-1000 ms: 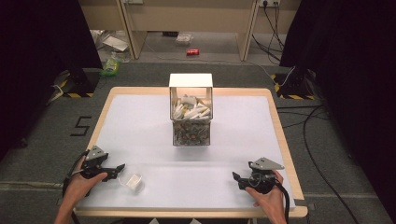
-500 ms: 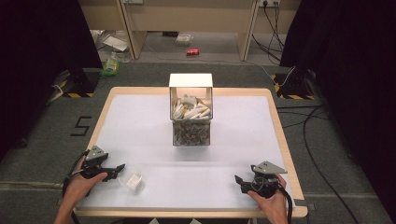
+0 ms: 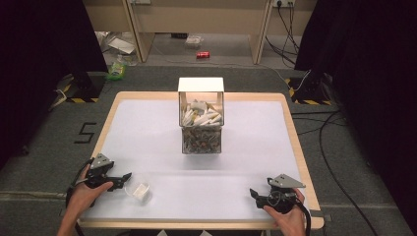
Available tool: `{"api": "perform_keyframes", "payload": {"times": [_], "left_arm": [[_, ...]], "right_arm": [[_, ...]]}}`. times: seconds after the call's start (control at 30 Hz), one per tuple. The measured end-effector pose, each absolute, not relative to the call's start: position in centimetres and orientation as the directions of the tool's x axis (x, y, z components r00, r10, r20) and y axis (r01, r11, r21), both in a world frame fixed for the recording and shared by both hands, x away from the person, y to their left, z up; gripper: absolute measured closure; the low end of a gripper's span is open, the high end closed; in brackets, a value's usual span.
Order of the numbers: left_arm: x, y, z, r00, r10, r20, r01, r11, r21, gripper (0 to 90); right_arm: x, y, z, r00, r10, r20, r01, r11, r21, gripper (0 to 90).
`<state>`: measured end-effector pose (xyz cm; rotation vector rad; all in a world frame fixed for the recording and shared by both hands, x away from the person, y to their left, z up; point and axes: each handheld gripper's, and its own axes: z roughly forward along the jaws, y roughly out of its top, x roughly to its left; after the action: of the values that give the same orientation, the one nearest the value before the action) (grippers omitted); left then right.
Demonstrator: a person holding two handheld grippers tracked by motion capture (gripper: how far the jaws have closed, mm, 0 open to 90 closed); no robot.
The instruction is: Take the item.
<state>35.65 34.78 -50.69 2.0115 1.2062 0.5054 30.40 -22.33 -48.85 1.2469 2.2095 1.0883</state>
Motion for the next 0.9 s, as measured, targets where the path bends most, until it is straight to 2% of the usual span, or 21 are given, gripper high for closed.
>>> {"api": "perform_keyframes", "payload": {"times": [0.9], "left_arm": [[35.6, 34.8, -50.7, 0.484, 0.875, -0.032, 0.590, -0.298, 0.751, 10.3]], "right_arm": [[29.3, -22.7, -49.7, -0.532, 0.846, -0.004, 0.576, 0.366, 0.731, 18.2]]}}
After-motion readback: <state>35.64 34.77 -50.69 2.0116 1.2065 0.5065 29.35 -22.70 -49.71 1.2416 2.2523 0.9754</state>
